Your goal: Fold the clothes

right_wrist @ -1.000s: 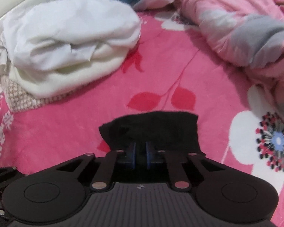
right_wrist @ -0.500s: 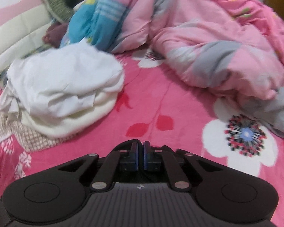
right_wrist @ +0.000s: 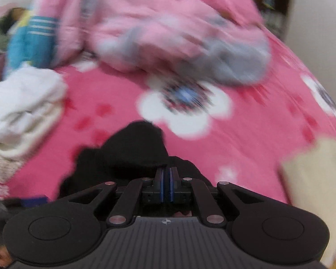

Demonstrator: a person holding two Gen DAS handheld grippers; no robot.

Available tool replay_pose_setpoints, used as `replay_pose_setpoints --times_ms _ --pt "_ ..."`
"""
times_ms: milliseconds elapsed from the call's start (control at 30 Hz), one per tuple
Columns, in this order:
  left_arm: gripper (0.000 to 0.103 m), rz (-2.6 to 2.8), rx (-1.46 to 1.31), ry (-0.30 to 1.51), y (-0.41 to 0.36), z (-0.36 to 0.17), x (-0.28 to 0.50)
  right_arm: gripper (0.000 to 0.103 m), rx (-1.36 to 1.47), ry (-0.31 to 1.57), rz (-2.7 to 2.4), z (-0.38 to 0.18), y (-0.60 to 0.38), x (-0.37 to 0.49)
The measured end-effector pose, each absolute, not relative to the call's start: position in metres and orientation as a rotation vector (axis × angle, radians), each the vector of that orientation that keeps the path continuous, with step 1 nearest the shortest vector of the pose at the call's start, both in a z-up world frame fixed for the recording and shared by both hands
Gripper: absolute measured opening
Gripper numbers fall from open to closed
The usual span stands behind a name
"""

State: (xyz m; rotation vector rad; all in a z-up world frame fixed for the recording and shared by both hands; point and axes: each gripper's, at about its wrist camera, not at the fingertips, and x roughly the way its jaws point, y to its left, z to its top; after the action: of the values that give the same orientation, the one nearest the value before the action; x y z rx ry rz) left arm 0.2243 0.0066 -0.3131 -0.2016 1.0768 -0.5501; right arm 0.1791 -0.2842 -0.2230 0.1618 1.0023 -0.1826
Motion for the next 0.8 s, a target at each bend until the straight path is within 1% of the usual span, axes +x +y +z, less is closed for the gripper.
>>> replay_pose_setpoints --times_ms 167,300,400,533,633,767,800 --pt "0.067 -0.609 -0.199 1.118 0.000 -0.311 0.222 0.005 0.194 1.155 -0.360 -0.256 -0.324 0.124" --pt "0.068 -0.641 -0.176 1.143 -0.013 -0.312 0.225 0.005 0.242 1.286 -0.416 -0.286 -0.338 0.085" --pt "0.069 -0.651 -0.174 1.149 -0.021 -0.311 0.228 0.005 0.229 1.363 -0.397 -0.299 -0.329 0.061" --pt "0.070 -0.626 -0.176 1.170 -0.033 -0.315 0.234 0.005 0.320 1.468 -0.414 -0.322 -0.340 0.031" --pt "0.072 -0.609 -0.156 1.202 -0.045 -0.326 0.239 0.006 0.376 1.505 -0.438 -0.327 -0.351 0.014" --pt "0.073 -0.586 -0.134 1.222 -0.064 -0.342 0.244 0.008 0.382 1.402 -0.440 -0.298 -0.362 0.007" --pt "0.070 -0.579 -0.125 1.227 -0.069 -0.346 0.245 0.008 0.383 1.377 -0.441 -0.291 -0.364 0.005"
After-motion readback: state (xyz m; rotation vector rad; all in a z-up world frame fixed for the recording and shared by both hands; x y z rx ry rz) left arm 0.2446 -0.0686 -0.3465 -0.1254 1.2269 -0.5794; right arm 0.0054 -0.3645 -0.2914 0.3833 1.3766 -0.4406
